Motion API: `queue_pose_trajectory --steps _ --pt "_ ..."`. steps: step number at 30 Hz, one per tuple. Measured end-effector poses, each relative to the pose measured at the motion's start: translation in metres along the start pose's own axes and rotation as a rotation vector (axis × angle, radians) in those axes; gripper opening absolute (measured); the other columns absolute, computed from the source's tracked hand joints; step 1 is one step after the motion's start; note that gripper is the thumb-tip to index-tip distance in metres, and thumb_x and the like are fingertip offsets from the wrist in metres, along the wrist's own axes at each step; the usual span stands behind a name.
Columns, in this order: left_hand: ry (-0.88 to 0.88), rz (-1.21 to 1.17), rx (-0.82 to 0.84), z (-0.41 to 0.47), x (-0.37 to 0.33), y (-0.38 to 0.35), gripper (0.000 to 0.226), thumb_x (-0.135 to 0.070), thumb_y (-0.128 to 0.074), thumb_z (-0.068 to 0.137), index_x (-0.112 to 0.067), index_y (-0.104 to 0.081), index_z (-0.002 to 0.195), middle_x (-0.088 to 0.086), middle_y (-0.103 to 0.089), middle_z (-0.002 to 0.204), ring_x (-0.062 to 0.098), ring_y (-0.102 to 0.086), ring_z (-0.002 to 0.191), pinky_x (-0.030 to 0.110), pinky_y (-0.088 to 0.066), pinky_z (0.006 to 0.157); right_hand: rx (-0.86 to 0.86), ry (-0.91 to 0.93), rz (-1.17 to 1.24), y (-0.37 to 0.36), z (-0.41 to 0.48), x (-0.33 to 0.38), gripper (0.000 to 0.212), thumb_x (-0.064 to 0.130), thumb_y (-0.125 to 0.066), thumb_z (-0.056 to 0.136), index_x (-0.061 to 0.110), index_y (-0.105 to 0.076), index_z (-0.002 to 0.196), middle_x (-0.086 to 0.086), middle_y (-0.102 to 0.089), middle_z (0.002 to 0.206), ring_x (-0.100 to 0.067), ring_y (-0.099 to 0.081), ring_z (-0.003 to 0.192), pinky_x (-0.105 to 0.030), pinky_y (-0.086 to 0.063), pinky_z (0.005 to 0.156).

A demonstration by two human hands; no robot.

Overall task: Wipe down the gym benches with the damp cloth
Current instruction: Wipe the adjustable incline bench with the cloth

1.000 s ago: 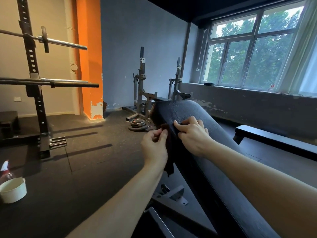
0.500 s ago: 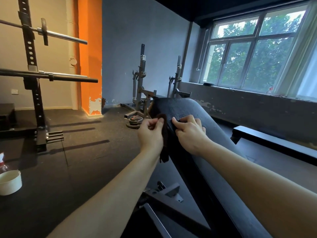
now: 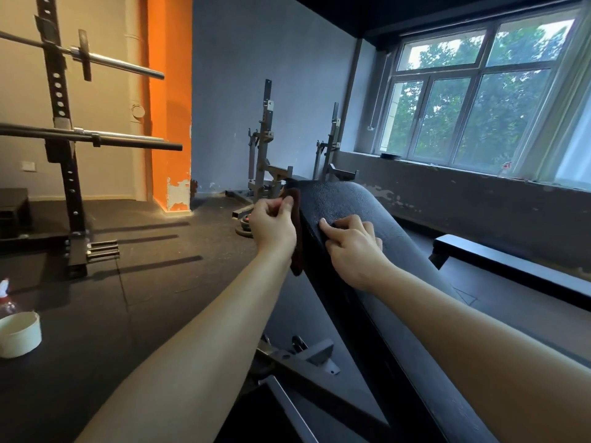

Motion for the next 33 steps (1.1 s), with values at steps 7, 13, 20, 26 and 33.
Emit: queue_pose_trajectory --steps 7,13,20,26,33 --pt "0.030 -0.042 0.115 -0.073 0.048 0.019 0.007 -0.027 -0.067 0.097 -0.020 -0.066 0.097 0.001 -0.070 0.100 0.013 -0.068 0.091 0.034 -0.059 0.082 -0.020 0.000 0.020 -0.002 0.000 -0.001 0.048 0.029 -0.038 0.106 0.042 -0.043 0.153 0.006 -0.036 0.149 -0.022 -0.020 0.140 -0.042 -0.016 0.117" --pt "0.020 -0.030 0.116 -0.050 0.037 0.006 0.007 -0.027 -0.067 0.096 -0.023 -0.064 0.092 0.004 -0.067 0.103 0.016 -0.067 0.093 0.038 -0.059 0.084 -0.028 0.013 0.027 -0.002 0.003 -0.005 0.048 0.028 -0.039 0.107 0.044 -0.044 0.152 0.006 -0.038 0.148 -0.022 -0.022 0.140 -0.043 -0.016 0.118" --pt "0.024 0.008 0.021 -0.012 0.001 -0.003 0.013 -0.025 -0.067 0.097 -0.024 -0.059 0.087 -0.001 -0.065 0.094 0.015 -0.065 0.087 0.040 -0.058 0.086 -0.027 0.013 0.018 -0.003 0.001 -0.004 0.048 0.029 -0.039 0.107 0.044 -0.043 0.152 0.005 -0.037 0.149 -0.023 -0.021 0.141 -0.044 -0.016 0.118" --pt "-0.021 0.034 0.115 -0.061 0.027 0.012 0.009 -0.032 -0.068 0.096 -0.027 -0.061 0.091 0.000 -0.066 0.105 0.014 -0.066 0.094 0.036 -0.059 0.084 -0.026 0.018 0.043 -0.003 -0.001 -0.005 0.048 0.029 -0.038 0.107 0.043 -0.043 0.152 0.006 -0.037 0.151 -0.022 -0.020 0.142 -0.045 -0.015 0.119" --pt "-0.132 0.075 0.121 -0.055 0.025 0.002 0.009 -0.025 -0.068 0.096 -0.022 -0.061 0.090 0.003 -0.061 0.109 0.010 -0.061 0.094 0.027 -0.053 0.085 -0.046 0.026 0.062 -0.004 0.002 -0.009 0.044 0.032 -0.041 0.107 0.048 -0.050 0.147 0.008 -0.040 0.147 -0.021 -0.023 0.139 -0.043 -0.017 0.116"
Point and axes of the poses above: each hand's wrist, its own z-axis towards the middle knuckle, its own y-axis out of the back of the hand, x = y × z, the point moved 1 cm from there along z, towards the middle knuckle
